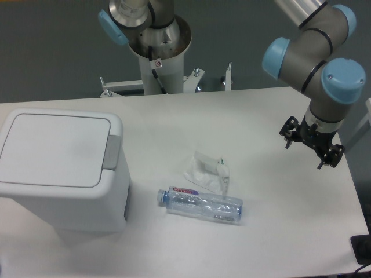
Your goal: Open the trash can
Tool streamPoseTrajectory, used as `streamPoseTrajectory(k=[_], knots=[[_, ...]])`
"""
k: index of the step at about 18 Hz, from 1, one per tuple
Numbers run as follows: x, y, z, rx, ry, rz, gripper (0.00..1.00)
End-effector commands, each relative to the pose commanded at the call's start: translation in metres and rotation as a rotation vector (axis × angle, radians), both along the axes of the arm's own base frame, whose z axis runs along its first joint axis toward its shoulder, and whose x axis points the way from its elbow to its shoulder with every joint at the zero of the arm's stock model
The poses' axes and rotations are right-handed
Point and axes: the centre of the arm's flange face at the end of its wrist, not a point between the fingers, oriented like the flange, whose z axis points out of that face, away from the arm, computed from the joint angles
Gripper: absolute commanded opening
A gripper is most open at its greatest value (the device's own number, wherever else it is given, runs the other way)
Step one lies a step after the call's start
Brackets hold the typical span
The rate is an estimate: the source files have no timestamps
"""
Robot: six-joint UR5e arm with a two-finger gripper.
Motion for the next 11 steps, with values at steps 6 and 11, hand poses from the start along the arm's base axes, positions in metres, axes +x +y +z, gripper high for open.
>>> streamPoseTrajectory(k=[6,11], knots=[[0.0000,-0.0008,-0.0007,-0.008,0.001,-0.001,1.00],[0.0013,-0.0022,-0.0042,-0.015,0.031,0.007,1.00]])
